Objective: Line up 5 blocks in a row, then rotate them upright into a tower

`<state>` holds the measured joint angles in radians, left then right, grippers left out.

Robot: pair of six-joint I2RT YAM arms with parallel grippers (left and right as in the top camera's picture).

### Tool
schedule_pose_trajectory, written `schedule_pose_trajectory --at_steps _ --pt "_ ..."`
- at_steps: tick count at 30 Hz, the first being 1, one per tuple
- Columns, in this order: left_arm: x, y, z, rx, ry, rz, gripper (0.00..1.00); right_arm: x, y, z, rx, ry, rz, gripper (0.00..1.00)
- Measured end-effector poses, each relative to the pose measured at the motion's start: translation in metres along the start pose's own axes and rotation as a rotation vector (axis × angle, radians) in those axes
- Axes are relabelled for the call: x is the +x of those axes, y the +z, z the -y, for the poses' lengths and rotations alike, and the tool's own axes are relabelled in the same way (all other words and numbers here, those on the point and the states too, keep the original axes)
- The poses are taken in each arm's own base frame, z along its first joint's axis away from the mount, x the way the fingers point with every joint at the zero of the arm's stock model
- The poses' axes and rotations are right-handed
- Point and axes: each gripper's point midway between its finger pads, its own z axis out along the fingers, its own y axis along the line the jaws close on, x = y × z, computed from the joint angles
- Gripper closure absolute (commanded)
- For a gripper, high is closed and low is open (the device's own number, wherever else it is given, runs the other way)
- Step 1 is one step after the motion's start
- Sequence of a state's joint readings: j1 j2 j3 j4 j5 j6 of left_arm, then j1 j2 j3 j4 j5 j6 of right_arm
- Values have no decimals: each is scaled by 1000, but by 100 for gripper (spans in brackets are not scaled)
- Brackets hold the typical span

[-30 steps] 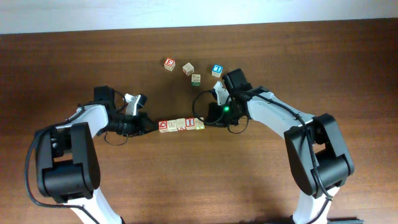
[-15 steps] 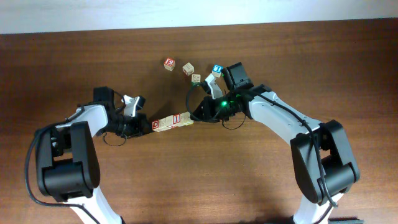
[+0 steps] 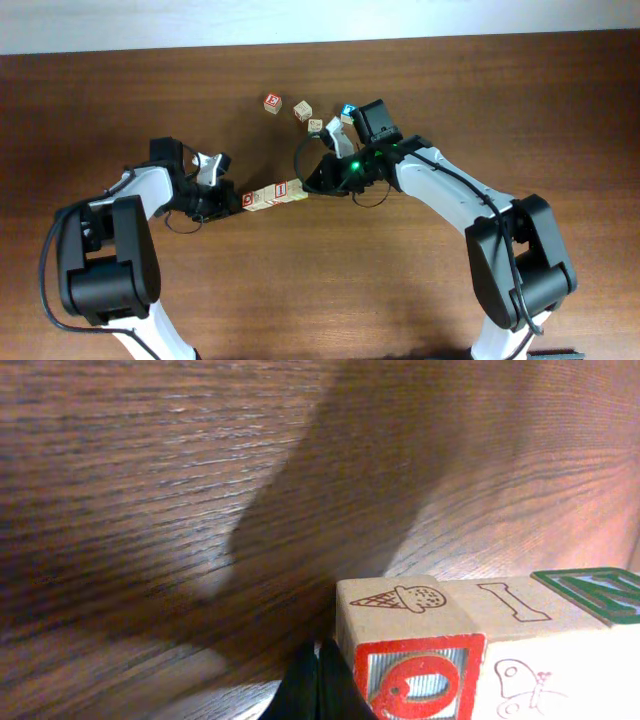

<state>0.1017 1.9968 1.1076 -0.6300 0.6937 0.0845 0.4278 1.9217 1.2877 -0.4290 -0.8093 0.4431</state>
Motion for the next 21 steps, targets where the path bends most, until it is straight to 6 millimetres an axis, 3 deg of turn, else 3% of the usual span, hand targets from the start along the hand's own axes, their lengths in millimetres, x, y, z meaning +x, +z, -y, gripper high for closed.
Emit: schedule_pose_trajectory --at_steps 15,21 --pt "-2 -5 -8 -281 28 -21 100 1 6 8 92 12 16 96" --pt "-3 -5 -7 -302 29 -20 100 1 7 14 129 16 27 96"
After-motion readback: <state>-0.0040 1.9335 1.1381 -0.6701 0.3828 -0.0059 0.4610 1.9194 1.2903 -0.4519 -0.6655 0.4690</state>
